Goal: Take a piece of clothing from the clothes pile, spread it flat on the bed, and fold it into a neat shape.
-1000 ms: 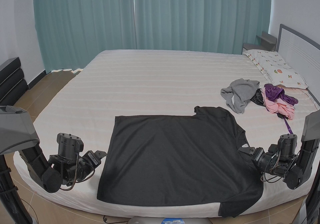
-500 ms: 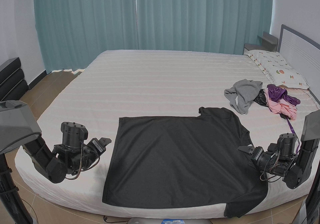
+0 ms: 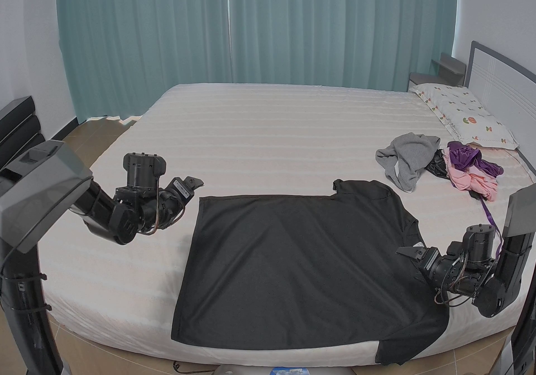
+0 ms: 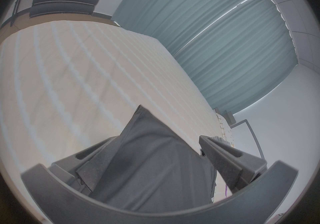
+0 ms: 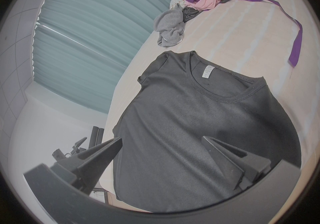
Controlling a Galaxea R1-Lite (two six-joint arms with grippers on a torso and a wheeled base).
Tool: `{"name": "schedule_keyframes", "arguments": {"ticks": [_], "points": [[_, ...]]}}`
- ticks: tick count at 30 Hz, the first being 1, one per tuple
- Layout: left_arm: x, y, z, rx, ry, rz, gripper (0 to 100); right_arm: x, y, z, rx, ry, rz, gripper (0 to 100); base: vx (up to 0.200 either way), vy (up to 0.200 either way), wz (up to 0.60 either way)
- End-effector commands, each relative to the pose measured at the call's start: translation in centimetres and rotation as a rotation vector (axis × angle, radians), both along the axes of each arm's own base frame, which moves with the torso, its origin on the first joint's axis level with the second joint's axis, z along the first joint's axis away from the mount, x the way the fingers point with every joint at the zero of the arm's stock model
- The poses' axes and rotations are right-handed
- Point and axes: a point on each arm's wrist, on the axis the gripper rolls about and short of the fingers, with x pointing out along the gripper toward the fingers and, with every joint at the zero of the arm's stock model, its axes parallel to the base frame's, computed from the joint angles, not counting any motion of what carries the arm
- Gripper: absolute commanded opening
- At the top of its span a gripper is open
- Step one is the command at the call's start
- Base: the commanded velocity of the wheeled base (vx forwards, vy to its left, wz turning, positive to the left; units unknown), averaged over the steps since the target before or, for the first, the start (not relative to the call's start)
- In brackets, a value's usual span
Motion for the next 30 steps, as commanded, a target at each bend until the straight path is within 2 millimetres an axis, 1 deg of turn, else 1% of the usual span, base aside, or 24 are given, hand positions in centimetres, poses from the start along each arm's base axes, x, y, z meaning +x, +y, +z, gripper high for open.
{"name": "schedule_keyframes", "arguments": {"ticks": [1,2,3,5,7,12,13,16,19,21,23,30], "points": [[6.4,-0.2,-6.1,0.019,0.014,-0.028,100,0.0,0.5,-0.7,-0.005,0.024,0.015,100,0.0,0.0,0.0],[7.1,-0.3,-6.2,0.018,-0.002,-0.028,100,0.1,0.5,-0.7,-0.006,0.022,0.015,100,0.0,0.0,0.0],[7.1,-0.3,-6.2,0.018,-0.002,-0.028,100,0.1,0.5,-0.7,-0.006,0.022,0.015,100,0.0,0.0,0.0],[9.2,-0.7,-7.1,0.019,-0.044,-0.015,100,0.1,0.4,-0.7,-0.006,0.022,0.014,100,0.0,0.0,0.0],[10.3,-0.8,-7.6,0.047,-0.079,0.014,100,0.0,0.4,-0.7,-0.006,0.023,0.014,100,0.0,0.0,0.0],[12.2,-1.0,-8.8,0.09,-0.128,0.04,100,0.0,0.5,-0.7,-0.004,0.024,0.016,100,0.0,0.0,0.0],[12.2,-1.0,-8.8,0.09,-0.128,0.04,100,0.0,0.5,-0.7,-0.004,0.024,0.016,100,0.0,0.0,0.0],[13.1,-1.2,-9.6,0.098,-0.097,0.036,100,0.0,0.5,-0.7,-0.005,0.025,0.016,100,0.0,0.0,0.0],[13.6,-1.3,-9.4,0.097,-0.093,0.038,100,0.0,0.5,-0.7,-0.005,0.025,0.016,100,0.0,0.0,0.0],[14.1,-1.4,-9.7,0.097,-0.079,0.039,100,0.0,0.6,-0.7,-0.004,0.026,0.02,100,0.0,0.0,0.0],[14.1,-1.7,-10.1,0.1,-0.068,0.035,100,0.0,0.7,-0.7,-0.004,0.026,0.022,100,0.0,0.0,0.0],[14.0,-1.9,-10.3,0.103,-0.062,0.027,100,0.0,0.7,-0.7,-0.004,0.023,0.022,100,0.0,0.0,0.0]]}}
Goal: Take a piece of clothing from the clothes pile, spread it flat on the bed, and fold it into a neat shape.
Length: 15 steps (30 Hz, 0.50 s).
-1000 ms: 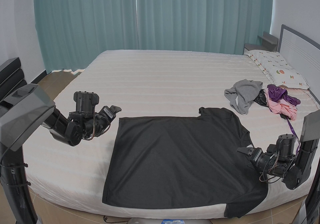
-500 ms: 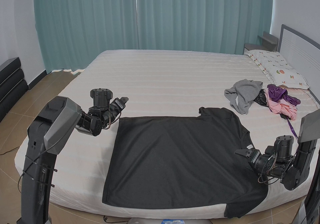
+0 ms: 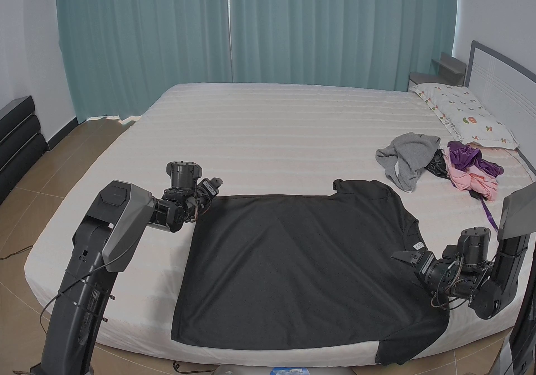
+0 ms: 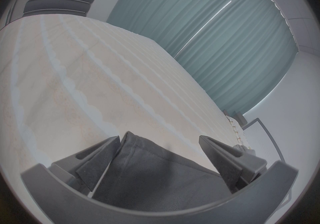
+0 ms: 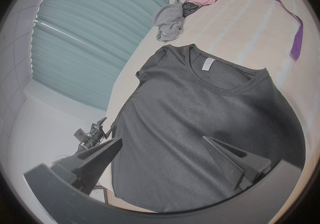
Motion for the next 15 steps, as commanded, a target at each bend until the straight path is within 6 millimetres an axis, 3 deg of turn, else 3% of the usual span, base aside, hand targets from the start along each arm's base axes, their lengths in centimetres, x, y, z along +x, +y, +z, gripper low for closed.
{"name": "schedule_keyframes", "arguments": {"ticks": [1,2,3,11,15], "points": [[0.0,-0.1,-1.0,0.002,0.013,-0.001,100,0.0,0.0,0.0,0.0,-0.001,0.002,100,0.0,0.0,0.0],[0.0,-0.1,-1.0,0.004,0.014,-0.002,100,0.0,0.0,0.0,0.0,-0.001,0.002,100,0.0,0.0,0.0],[0.0,-0.1,-1.0,0.004,0.014,-0.002,0,0.0,0.0,0.0,0.0,-0.001,0.002,100,0.0,0.0,0.0],[0.2,0.0,-0.8,0.006,-0.002,0.014,0,0.2,0.0,0.4,0.007,-0.025,-0.005,100,0.0,0.0,0.0],[0.6,0.6,0.0,0.033,-0.042,0.107,0,0.7,-0.1,0.8,-0.009,-0.083,-0.03,100,0.0,0.0,0.0]]}}
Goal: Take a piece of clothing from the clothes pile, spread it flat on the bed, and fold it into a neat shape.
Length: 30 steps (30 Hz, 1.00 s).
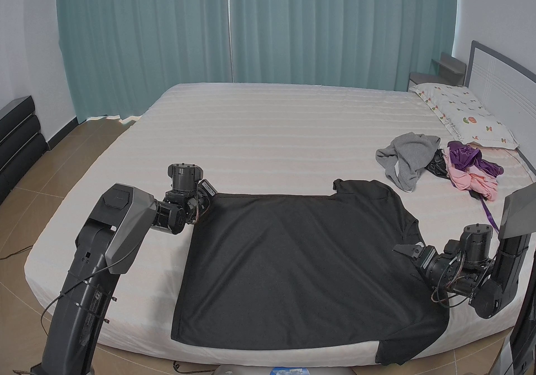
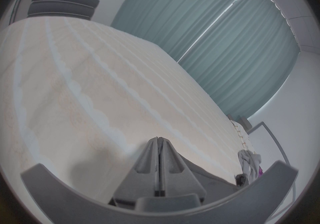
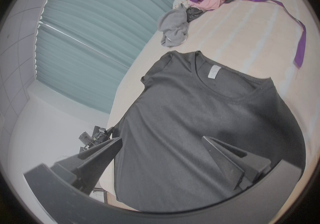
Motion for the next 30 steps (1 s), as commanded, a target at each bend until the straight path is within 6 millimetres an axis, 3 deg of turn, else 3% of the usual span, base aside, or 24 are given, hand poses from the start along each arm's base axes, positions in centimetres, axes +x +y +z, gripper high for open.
{"name": "schedule_keyframes", "arguments": {"ticks": [1,6,8,9,14,16,18,26,30], "points": [[0.4,0.5,0.8,0.017,-0.032,0.061,0,0.9,-0.1,0.3,-0.019,-0.044,-0.034,100,0.0,0.0,0.0],[0.5,0.8,1.1,0.01,-0.056,0.097,0,5.0,-1.3,0.7,-0.088,-0.153,-0.143,100,0.0,0.0,0.0],[0.5,0.8,1.1,0.009,-0.056,0.097,0,5.4,-1.4,0.9,-0.098,-0.158,-0.139,100,0.0,0.0,0.0],[0.5,0.8,1.0,0.008,-0.053,0.098,0,7.4,-1.6,1.5,-0.14,-0.15,-0.133,100,0.0,0.0,0.0],[0.4,0.9,0.6,0.007,-0.041,0.1,0,12.4,-2.5,3.2,-0.165,-0.132,-0.143,100,0.0,0.0,0.0],[0.4,1.0,0.6,0.006,-0.04,0.102,0,13.4,-2.8,3.0,-0.183,-0.111,-0.14,100,0.0,0.0,0.0],[0.4,1.2,0.9,-0.012,-0.044,0.114,0,16.1,-3.6,2.1,-0.251,-0.053,-0.114,100,0.0,0.0,0.0],[0.5,2.6,1.3,-0.051,-0.042,0.158,0,20.4,-3.9,1.3,-0.319,-0.042,-0.071,100,0.0,0.0,0.0],[0.1,2.8,1.4,-0.05,-0.027,0.163,0,21.5,-3.9,0.4,-0.327,-0.016,-0.06,100,0.0,0.0,0.0]]}}
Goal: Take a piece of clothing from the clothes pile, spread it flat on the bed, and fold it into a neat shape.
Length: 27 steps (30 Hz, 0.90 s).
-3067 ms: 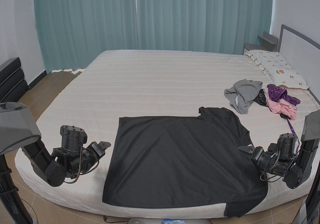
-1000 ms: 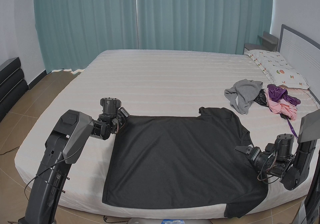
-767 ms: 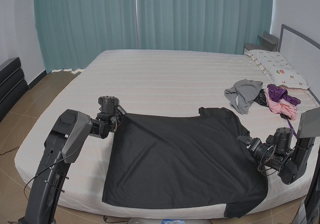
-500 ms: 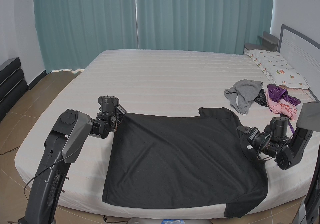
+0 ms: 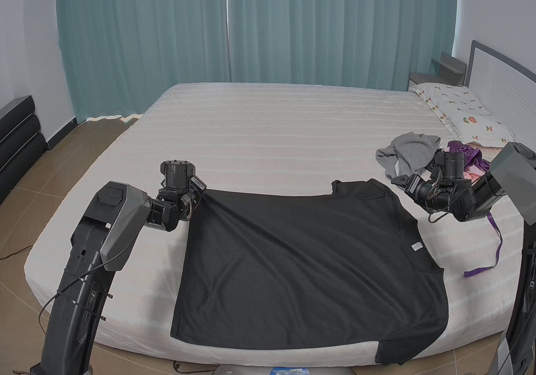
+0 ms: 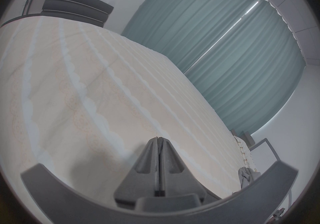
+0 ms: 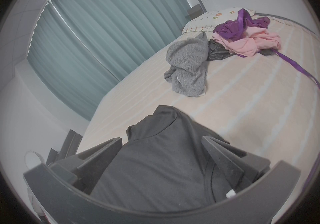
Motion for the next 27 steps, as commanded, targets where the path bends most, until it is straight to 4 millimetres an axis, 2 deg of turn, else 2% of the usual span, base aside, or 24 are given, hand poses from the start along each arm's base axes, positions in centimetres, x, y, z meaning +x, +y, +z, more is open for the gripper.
{"name": "schedule_keyframes", "arguments": {"ticks": [1,5,13,17,25,26,27], "points": [[-0.4,1.0,0.6,-0.015,0.012,0.026,0,3.2,-0.7,-3.6,-0.043,0.07,0.015,100,0.0,0.0,0.0],[-0.6,0.9,0.3,-0.014,0.027,0.025,0,4.5,-0.6,-5.5,-0.042,0.075,0.018,100,0.0,0.0,0.0],[-1.0,0.9,-0.1,-0.011,0.047,0.024,0,8.0,-0.7,-7.7,-0.053,0.003,-0.018,100,0.0,0.0,0.0],[-1.0,0.8,-0.2,-0.01,0.05,0.022,0,8.9,-1.3,-8.1,-0.067,-0.022,-0.049,100,0.0,0.0,0.0],[-1.1,0.7,-0.2,-0.01,0.053,0.019,0,9.0,-1.3,-9.0,-0.07,-0.012,-0.048,100,0.0,0.0,0.0],[-1.1,0.7,-0.2,-0.01,0.053,0.019,0,9.1,-1.2,-9.1,-0.069,-0.011,-0.047,0,0.0,0.0,0.0],[-1.1,0.7,-0.2,-0.01,0.053,0.019,0,9.1,-1.1,-9.4,-0.07,-0.008,-0.047,0,0.0,0.0,0.0]]}}
